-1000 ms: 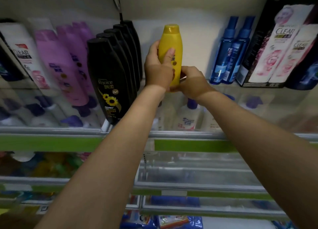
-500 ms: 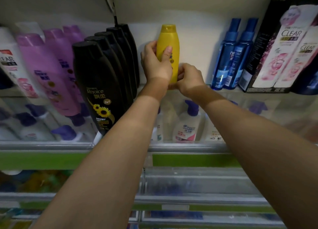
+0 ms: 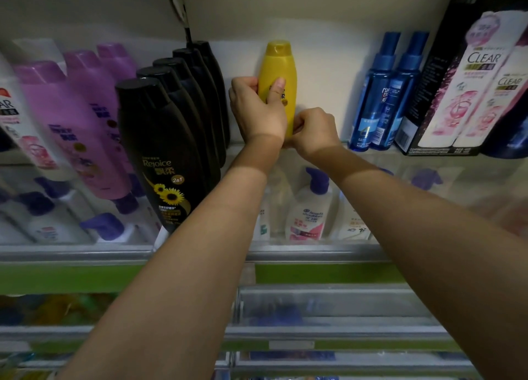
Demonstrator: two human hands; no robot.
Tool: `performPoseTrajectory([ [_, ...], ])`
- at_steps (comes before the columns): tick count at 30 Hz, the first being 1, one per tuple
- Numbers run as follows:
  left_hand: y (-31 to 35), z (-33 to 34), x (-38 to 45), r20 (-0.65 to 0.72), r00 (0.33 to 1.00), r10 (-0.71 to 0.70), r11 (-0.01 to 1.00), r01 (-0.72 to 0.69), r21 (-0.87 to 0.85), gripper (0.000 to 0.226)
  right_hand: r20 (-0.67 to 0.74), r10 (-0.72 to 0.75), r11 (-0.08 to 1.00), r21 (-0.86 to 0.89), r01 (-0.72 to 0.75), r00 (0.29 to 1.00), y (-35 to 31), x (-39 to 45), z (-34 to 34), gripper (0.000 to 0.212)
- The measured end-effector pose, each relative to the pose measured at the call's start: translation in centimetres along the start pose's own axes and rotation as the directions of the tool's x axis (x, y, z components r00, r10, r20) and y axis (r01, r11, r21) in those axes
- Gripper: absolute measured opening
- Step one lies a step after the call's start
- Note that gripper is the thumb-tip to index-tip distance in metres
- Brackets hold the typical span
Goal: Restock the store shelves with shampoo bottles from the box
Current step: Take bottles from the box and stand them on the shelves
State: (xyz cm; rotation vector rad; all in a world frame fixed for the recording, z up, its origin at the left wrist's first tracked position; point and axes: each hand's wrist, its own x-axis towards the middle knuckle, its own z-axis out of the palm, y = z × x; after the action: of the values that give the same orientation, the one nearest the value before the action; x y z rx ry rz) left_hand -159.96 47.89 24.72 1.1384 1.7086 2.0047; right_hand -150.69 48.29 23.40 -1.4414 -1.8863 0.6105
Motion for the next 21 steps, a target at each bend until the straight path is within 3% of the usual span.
performPoseTrajectory([
  [5, 0.7, -0.8, -1.0, 0.024, 0.995, -0.098, 0.995, 0.099, -0.018, 0.038, 0.035, 0.061, 0.998, 0.015, -0.062, 0.998, -0.7, -1.0, -0.4, 0.039],
  [11, 2.2, -3.7, -5.2, 0.107, 0.974, -0.199, 0.979, 0.203, -0.026, 0.048, 0.019, 0.2, 0.976, 0.085, -0.201, 0.98, -1.3, -4.0, -1.7, 0.072],
  [14, 3.8, -6.0, -8.3, 0.148, 0.952, -0.267, 0.964, 0.263, 0.048, 0.038, 0.003, 0.233, 0.955, 0.188, -0.229, 0.972, -1.5, -7.1, -2.3, 0.061],
  [16, 5.4, -8.1, -11.0, 0.182, 0.94, -0.288, 0.956, 0.294, -0.005, 0.021, 0.005, 0.248, 0.94, 0.242, -0.241, 0.969, -1.9, -9.7, -2.7, 0.052],
  [21, 8.7, -14.3, -17.2, 0.212, 0.94, -0.266, 0.956, 0.286, -0.066, 0.02, 0.028, 0.224, 0.913, 0.342, -0.22, 0.974, -2.9, -17.1, -3.6, 0.038],
])
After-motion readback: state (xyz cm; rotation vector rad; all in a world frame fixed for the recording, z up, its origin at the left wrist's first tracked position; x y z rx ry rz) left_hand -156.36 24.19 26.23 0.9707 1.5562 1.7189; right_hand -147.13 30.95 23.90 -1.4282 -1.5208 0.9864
